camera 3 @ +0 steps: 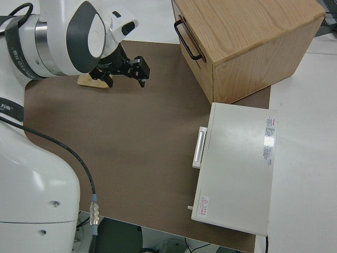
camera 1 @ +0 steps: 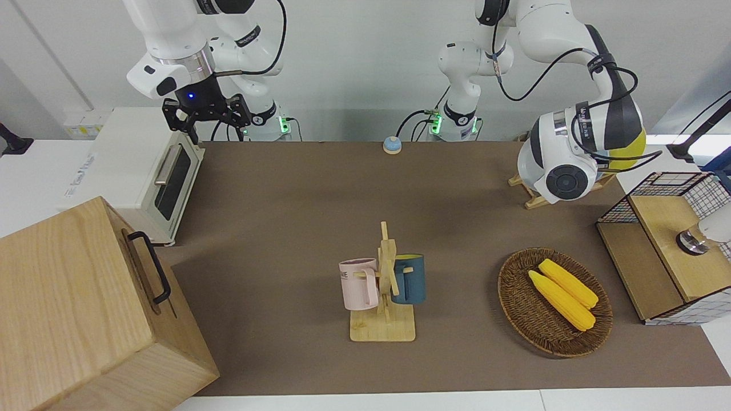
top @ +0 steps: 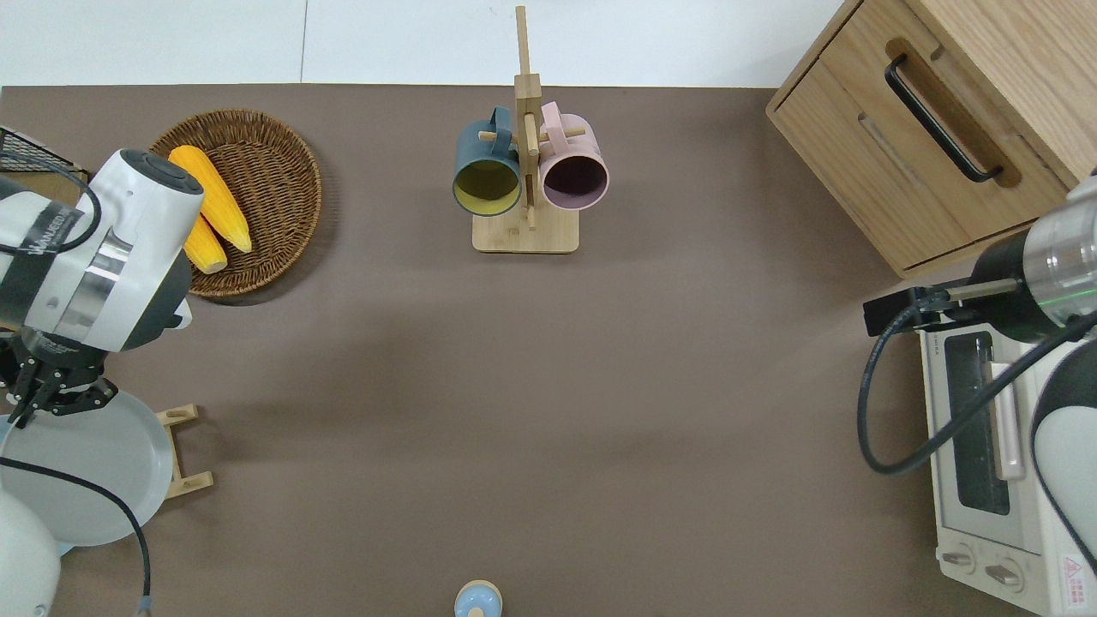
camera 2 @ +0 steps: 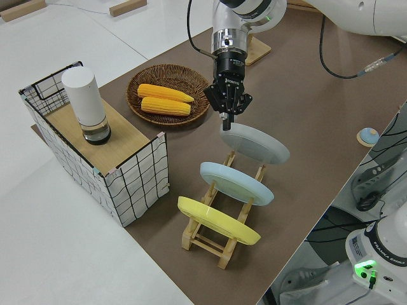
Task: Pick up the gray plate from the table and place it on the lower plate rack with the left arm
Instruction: 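Lower the gray plate upright into the rack's lower slot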
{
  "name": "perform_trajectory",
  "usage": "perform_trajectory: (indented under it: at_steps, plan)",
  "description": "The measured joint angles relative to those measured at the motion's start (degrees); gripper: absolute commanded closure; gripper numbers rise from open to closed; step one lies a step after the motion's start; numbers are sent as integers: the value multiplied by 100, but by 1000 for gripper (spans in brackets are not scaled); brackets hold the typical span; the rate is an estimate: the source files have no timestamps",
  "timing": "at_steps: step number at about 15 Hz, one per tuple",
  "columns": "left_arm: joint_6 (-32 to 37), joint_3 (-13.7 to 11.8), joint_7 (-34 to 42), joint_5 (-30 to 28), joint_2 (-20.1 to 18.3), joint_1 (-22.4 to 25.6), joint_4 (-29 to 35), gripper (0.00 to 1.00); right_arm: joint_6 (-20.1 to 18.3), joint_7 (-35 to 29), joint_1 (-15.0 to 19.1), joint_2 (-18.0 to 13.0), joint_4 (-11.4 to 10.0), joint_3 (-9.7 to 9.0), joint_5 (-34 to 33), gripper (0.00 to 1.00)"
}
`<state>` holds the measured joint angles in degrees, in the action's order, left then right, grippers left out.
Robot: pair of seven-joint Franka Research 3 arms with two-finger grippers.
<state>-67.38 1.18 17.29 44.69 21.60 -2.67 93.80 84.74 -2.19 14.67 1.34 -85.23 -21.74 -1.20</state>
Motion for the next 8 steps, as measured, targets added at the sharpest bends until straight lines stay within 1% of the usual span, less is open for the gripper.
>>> perform_trajectory:
  at_steps: [5,8]
  plan:
    - [82,17,200,298,224,12,-1,1000,0,0,0,0,0,0,0,17]
    - [116,61,205,346,339,12,0,1000,0,0,0,0,0,0,0,17]
